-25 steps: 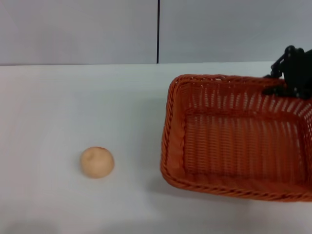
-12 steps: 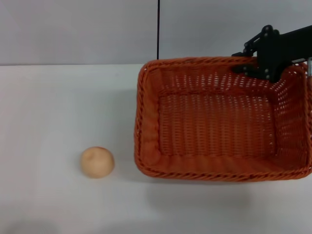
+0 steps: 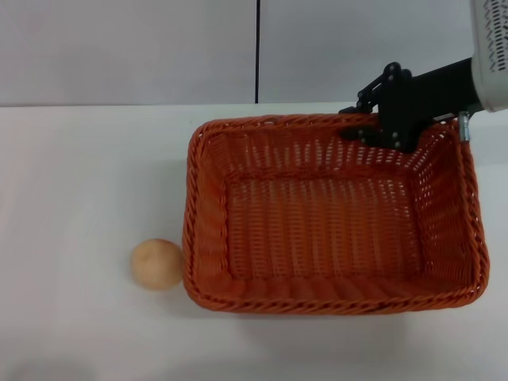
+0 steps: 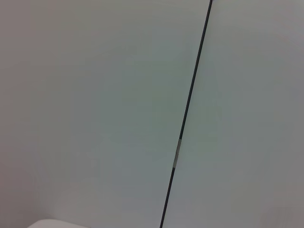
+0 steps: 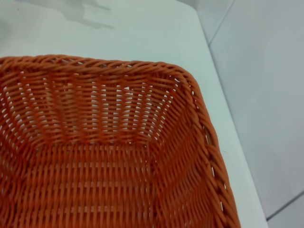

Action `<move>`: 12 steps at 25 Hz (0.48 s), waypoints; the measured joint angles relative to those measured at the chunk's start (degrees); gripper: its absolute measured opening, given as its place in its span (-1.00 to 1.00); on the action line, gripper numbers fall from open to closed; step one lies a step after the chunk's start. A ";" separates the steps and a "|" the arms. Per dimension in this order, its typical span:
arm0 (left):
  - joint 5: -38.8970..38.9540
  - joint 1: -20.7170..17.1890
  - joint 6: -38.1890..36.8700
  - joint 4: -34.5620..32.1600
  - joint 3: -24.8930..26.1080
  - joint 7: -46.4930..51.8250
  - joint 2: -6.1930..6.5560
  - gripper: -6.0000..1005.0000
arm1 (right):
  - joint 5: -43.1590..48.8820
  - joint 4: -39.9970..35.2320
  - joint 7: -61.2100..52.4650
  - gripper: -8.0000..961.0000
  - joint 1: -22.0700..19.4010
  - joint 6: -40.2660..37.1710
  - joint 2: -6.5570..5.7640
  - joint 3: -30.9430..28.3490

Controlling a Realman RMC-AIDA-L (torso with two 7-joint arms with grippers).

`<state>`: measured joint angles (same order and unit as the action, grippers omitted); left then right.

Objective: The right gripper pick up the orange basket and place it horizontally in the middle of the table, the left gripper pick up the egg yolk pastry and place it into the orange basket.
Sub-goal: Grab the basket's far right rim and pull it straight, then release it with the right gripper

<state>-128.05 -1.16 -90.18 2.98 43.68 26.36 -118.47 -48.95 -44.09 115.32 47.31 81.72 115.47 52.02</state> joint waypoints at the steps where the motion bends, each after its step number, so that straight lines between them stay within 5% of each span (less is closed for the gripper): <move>1: 0.00 0.02 0.00 0.00 0.00 0.00 0.00 0.68 | 0.14 0.16 0.00 -0.58 0.14 -0.05 0.05 0.42; 12: 0.00 -0.21 -0.35 0.01 0.00 0.01 0.08 0.68 | 1.37 -0.32 -0.38 -0.56 -0.40 -2.65 1.95 3.59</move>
<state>-128.05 -1.37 -90.53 2.99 43.68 26.37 -118.39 -47.58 -44.41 114.94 46.91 79.07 117.41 55.61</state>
